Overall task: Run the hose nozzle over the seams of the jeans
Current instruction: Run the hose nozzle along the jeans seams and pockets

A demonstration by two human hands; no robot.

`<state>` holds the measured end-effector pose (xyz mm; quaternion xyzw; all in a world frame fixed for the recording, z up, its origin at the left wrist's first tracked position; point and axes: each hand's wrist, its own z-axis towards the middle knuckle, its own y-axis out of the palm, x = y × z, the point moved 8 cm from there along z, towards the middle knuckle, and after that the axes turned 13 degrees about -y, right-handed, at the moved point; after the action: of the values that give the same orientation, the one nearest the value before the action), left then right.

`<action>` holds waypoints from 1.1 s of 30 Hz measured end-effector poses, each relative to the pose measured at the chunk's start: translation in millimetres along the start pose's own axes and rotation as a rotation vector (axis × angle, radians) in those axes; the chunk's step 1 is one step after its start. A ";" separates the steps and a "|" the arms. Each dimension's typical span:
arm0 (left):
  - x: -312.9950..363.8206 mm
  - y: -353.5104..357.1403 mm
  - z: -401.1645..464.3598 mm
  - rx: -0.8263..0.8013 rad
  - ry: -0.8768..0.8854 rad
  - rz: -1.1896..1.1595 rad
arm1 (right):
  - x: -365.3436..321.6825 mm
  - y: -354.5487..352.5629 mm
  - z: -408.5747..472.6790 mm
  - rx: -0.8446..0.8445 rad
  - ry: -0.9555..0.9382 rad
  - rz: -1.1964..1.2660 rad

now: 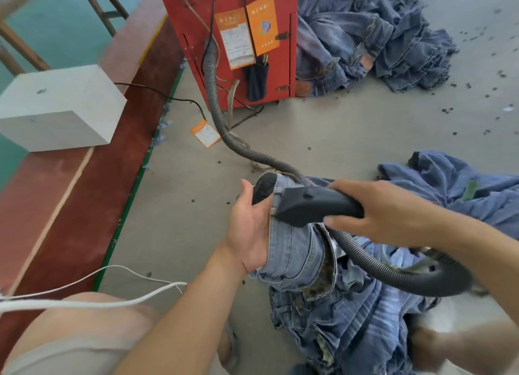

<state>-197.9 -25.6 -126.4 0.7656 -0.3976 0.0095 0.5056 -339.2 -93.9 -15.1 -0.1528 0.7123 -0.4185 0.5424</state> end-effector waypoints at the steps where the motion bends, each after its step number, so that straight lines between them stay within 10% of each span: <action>1: -3.2 1.5 0.4 -0.012 -0.012 -0.007 | -4.6 6.5 4.2 0.012 -0.020 -0.008; 6: -11.1 5.1 -2.1 -0.071 -0.035 0.032 | 14.8 -23.7 10.9 0.361 0.057 0.050; 12: -8.0 4.2 -5.7 -0.104 -0.029 0.042 | 24.1 -5.6 -2.6 -0.041 -0.006 0.002; 18: -10.5 8.4 -11.2 -0.148 -0.027 -0.009 | 16.5 -10.3 13.9 0.220 -0.064 0.006; 25: -15.1 -2.7 -13.1 -0.091 -0.026 0.040 | 16.2 7.1 2.7 -0.033 -0.090 -0.051; 33: -12.4 -12.4 -15.5 -0.034 -0.012 -0.028 | 17.5 -27.6 11.3 0.236 -0.045 0.021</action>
<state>-192.7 -3.9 -133.5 0.7624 -0.3900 -0.0088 0.5162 -342.0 -127.2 -6.1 -0.0899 0.6475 -0.4901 0.5766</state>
